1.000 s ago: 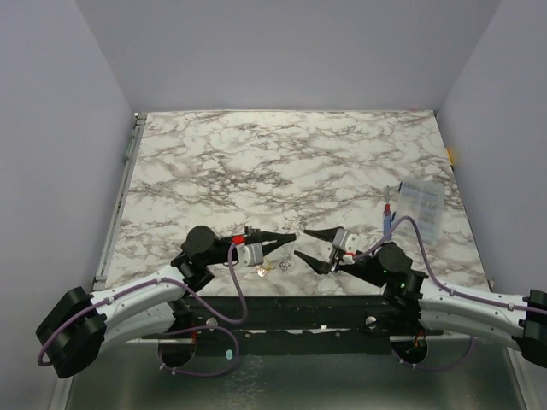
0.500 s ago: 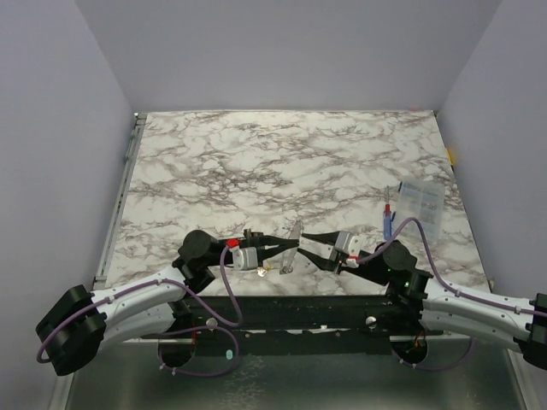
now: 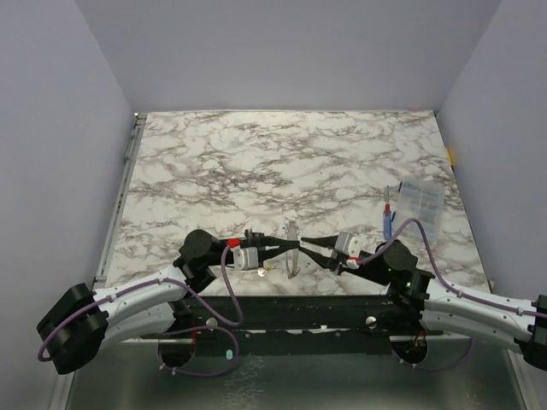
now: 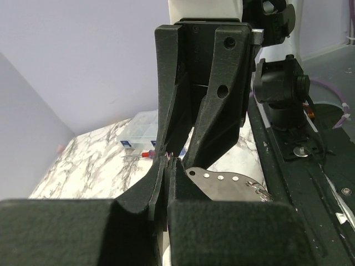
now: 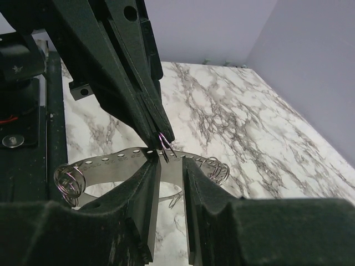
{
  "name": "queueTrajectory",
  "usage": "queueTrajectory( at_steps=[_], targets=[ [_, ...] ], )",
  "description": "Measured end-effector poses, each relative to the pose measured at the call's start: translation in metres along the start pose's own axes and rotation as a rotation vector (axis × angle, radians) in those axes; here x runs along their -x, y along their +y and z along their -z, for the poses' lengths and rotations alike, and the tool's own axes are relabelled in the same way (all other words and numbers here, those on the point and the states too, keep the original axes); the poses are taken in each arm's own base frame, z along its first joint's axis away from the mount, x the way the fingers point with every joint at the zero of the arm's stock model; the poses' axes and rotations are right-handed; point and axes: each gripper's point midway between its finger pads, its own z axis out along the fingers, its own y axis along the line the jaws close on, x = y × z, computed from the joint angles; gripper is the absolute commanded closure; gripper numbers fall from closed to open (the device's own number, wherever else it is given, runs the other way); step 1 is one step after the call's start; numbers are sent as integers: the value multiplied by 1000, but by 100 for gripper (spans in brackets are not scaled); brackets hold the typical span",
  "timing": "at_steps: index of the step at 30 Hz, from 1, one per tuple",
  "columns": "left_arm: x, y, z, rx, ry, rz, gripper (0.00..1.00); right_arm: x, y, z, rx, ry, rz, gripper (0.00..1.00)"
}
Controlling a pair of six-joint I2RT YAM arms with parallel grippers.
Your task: Put the keys on the keyring
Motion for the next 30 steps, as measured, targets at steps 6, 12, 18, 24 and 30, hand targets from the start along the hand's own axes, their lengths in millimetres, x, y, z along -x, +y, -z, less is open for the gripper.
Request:
queueTrajectory(
  at_steps=[6,12,18,24,30],
  targets=[
    [-1,-1,0,-6,0,3,100,3,0,1,4,-4,-1,72],
    [0,-1,0,-7,-2,3,100,5,1,0,12,-5,-11,80],
    [0,-1,0,-6,-3,2,100,3,4,-1,22,1,-18,84],
    [1,-1,0,-6,-6,-1,100,4,4,-1,22,-6,-45,88],
    [5,1,-1,-2,-22,-14,100,9,5,-1,14,-35,-86,95]
  ],
)
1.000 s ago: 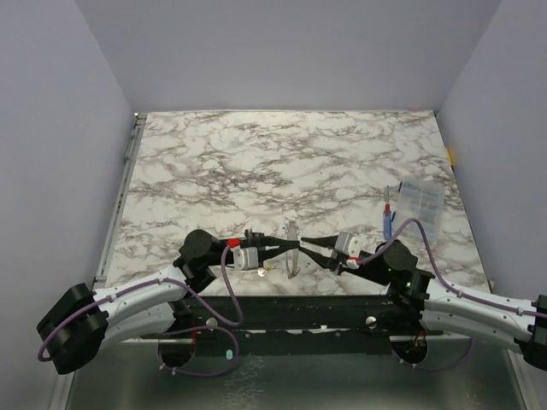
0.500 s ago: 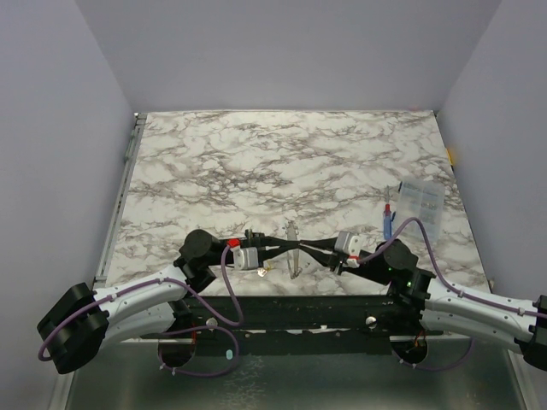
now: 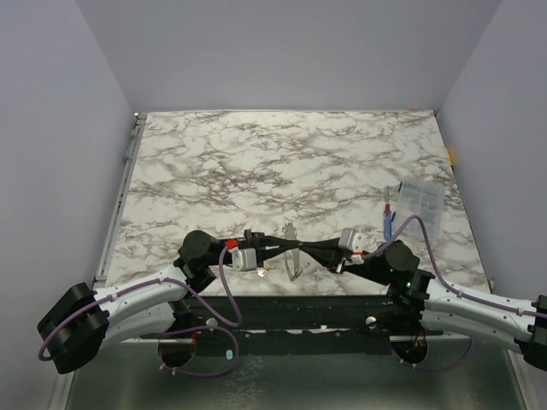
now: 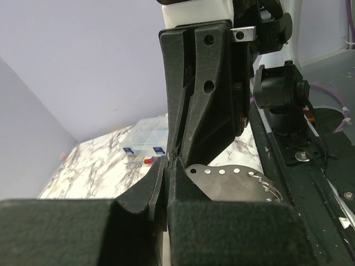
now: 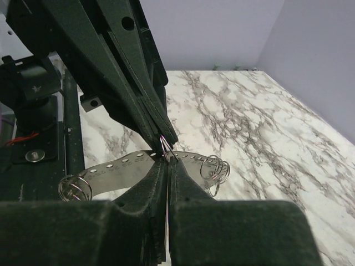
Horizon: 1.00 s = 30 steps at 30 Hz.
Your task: Put the keys on the keyring
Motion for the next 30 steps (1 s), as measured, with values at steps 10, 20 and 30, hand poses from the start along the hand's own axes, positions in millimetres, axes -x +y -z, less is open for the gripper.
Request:
queueTrajectory(
  at_steps=[10,20,30],
  targets=[
    [2,1,0,2,-9,-8,100,3,1,0,-3,-17,-30,99],
    [4,1,-1,5,-18,-19,96,6,-3,0,-23,37,-86,99],
    [2,4,0,25,-10,-27,73,2,-9,1,-41,170,-109,99]
  ],
)
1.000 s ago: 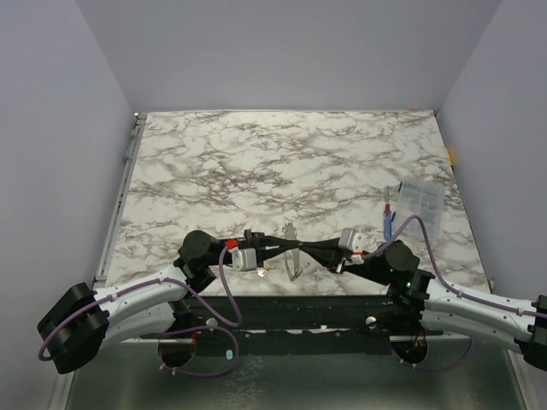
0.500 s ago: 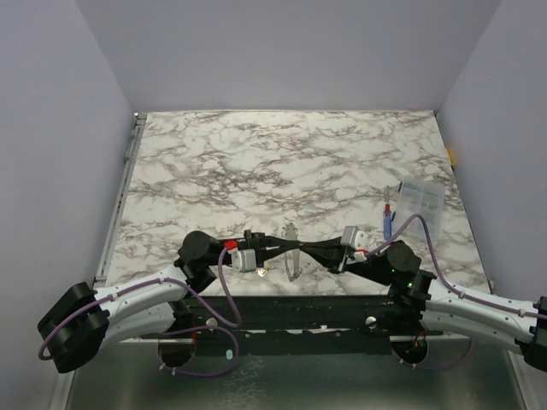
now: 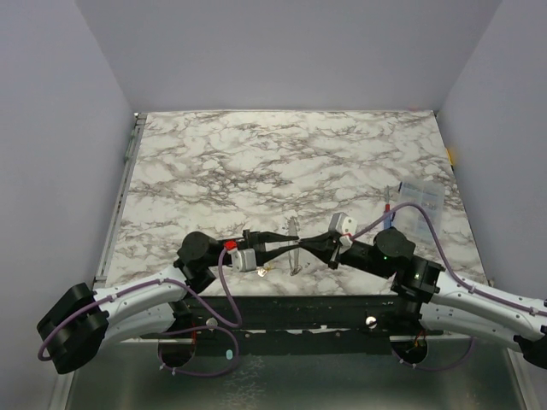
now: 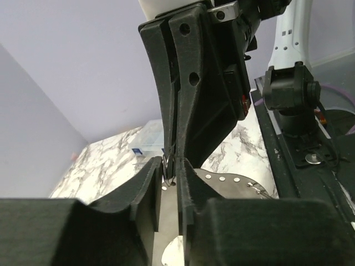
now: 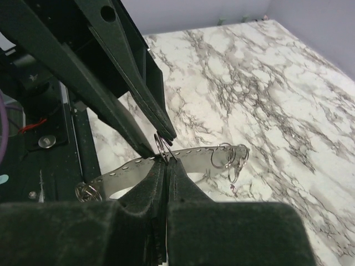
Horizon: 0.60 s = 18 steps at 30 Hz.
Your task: Put the keys on the keyring
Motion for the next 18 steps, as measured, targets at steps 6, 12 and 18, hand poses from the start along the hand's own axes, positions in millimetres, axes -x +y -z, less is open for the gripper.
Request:
queueTrajectory(
  at_steps=[6,12,18],
  targets=[
    [-2,1,3,9,16,-12,58,-4,-6,-6,-19,98,-8,99],
    [-10,-1,8,9,65,-19,51,-9,-11,-2,-50,146,-5,99],
    [-23,-2,16,14,151,-15,48,-9,-20,-1,-87,214,12,99]
  ],
)
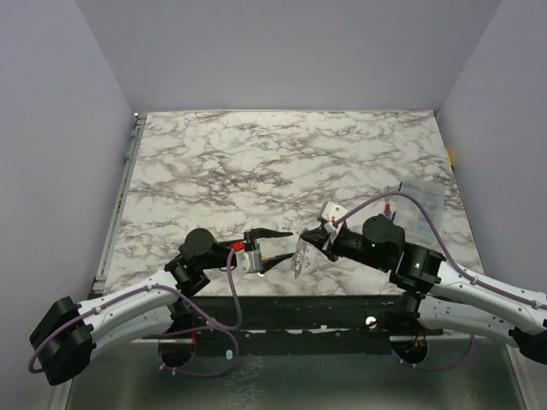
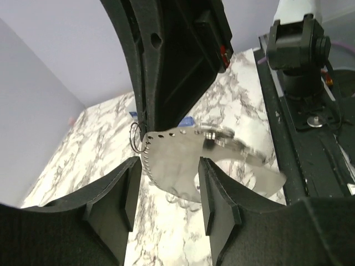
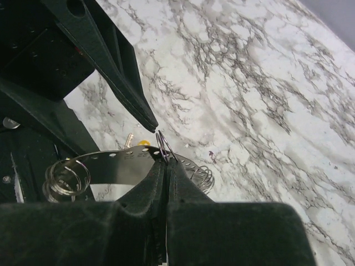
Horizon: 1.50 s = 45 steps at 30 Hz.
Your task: Put the keys on the keyring
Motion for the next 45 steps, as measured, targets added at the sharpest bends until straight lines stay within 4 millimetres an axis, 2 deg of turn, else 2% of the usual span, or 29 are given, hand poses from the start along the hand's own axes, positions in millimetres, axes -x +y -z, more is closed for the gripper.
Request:
queueTrajectory(
  at_steps=[6,9,13,19,23,34,45],
  targets=[
    [-5,8,3,23,69,-12,47,-3,-4,-4,-12,86,7,99],
    [-11,18,7,84,116,-5,45,-6,-5,-1,-16,122,12,99],
    [-12,21,11,106,142,2,41,-8,-7,3,-18,156,20,99],
    [-5,22,9,64,180,15,48,-22,-8,8,-7,257,53,99],
    [-9,19,9,29,208,25,52,-30,-8,13,0,318,79,99],
    [-27,2,-1,-65,246,138,62,-28,-9,16,30,338,137,99],
    [-14,4,-9,-60,182,172,62,-31,-5,15,73,338,196,99]
  ],
)
